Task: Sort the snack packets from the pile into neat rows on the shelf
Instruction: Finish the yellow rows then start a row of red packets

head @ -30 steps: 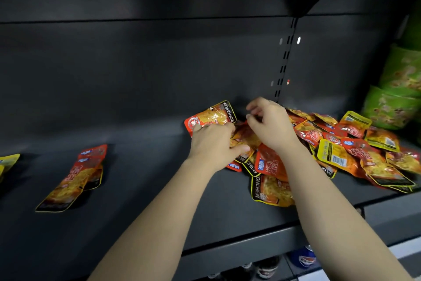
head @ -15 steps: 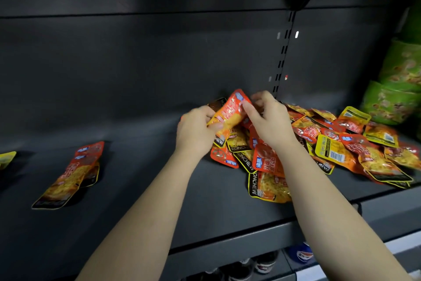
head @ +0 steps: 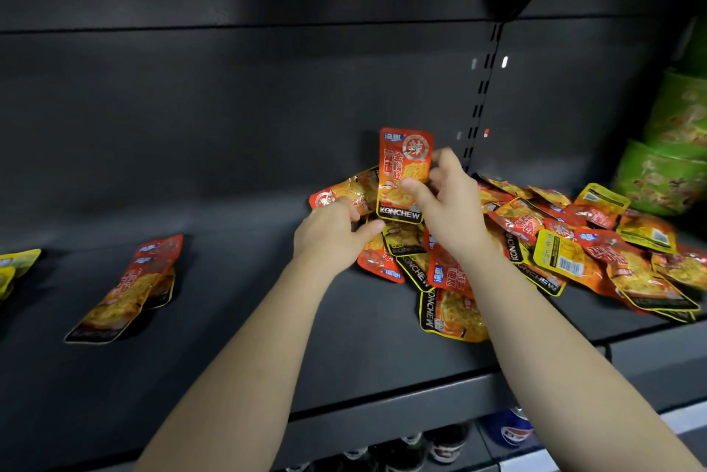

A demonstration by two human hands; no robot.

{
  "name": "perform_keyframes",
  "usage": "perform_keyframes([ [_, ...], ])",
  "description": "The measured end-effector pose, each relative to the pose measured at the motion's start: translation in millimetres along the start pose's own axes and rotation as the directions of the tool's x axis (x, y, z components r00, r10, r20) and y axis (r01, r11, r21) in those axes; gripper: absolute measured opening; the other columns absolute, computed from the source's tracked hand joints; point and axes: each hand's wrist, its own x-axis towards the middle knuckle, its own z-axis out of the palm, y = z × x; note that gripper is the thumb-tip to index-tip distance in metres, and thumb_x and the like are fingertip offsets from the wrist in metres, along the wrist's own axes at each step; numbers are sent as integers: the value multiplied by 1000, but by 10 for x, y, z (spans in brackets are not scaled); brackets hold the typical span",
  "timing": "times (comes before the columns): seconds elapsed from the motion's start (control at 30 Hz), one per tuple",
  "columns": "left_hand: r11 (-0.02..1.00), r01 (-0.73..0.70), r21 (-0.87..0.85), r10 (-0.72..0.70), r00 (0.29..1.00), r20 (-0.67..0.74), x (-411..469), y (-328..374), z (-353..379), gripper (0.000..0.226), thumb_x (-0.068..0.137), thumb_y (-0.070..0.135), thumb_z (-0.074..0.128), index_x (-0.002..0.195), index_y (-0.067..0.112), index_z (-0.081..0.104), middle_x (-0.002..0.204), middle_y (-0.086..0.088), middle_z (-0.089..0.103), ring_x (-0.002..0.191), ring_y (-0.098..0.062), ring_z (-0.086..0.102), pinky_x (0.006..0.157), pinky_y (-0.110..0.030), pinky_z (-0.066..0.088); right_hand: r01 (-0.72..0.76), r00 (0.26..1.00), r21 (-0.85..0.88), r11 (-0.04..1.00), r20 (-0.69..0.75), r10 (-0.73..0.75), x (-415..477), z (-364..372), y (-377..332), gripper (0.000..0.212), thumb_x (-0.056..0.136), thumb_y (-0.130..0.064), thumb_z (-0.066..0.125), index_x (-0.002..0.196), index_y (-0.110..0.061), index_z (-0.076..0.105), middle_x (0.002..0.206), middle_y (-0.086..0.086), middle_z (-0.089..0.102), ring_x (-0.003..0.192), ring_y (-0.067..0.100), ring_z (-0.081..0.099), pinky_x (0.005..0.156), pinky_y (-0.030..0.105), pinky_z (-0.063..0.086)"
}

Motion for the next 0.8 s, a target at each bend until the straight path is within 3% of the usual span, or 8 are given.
perform_keyframes([
  [0.17,963,100,-251,-61,985,160,-6,-13,59,43,73,50,77,100,24,57,93,4,65,89,-14,62,77,-36,54,-4,998,-27,1000,-56,2,30,1,77,21,90,-29,64,99,-11,55,88,-1,71,83,15,68,76,45,54],
  [0.33,926,168,-338,-100,973,208,30,-68,68,47,65,38,86,100,25,57,96,1,66,90,-17,64,75,-34,53,-20,1000,-75,997,-17,19,32,13,101,25,90,-34,62,98,-11,55,90,2,70,85,19,67,75,47,56],
  [0.4,920,191,-342,-113,965,236,71,-126,29,53,64,34,87,106,24,57,104,-3,66,96,-20,64,84,-38,54,-32,999,-78,996,-14,31,35,13,106,27,91,-37,60,96,-12,52,87,4,69,80,21,67,71,48,56],
  [0.5,949,200,-245,-111,936,333,100,-198,-61,70,69,28,86,129,14,53,119,-10,62,106,-26,62,95,-43,51,-35,999,-95,995,-27,33,34,11,79,26,92,-35,59,92,-11,50,80,6,66,72,21,64,66,47,55],
  [0.57,974,171,-151,-100,915,390,108,-229,-152,67,75,26,82,133,9,53,120,-12,62,106,-27,63,96,-42,50,-28,999,-107,994,-31,25,27,18,46,25,92,-32,59,89,-10,48,73,3,63,63,13,60,60,39,52],
  [0.67,997,83,-12,-71,914,398,119,-264,-319,38,80,25,76,111,4,66,108,-12,69,98,-27,66,91,-41,53,-21,1000,-120,993,-16,19,13,36,-9,23,90,-28,60,83,-12,45,59,-5,49,48,4,45,46,18,33],
  [0.8,997,44,68,-61,961,268,82,-365,-538,25,80,30,74,95,11,67,95,-5,70,91,-24,66,80,-36,52,-25,1000,-115,993,-2,25,34,74,-117,19,89,-24,61,83,-18,44,59,-7,48,49,4,45,46,17,32],
])
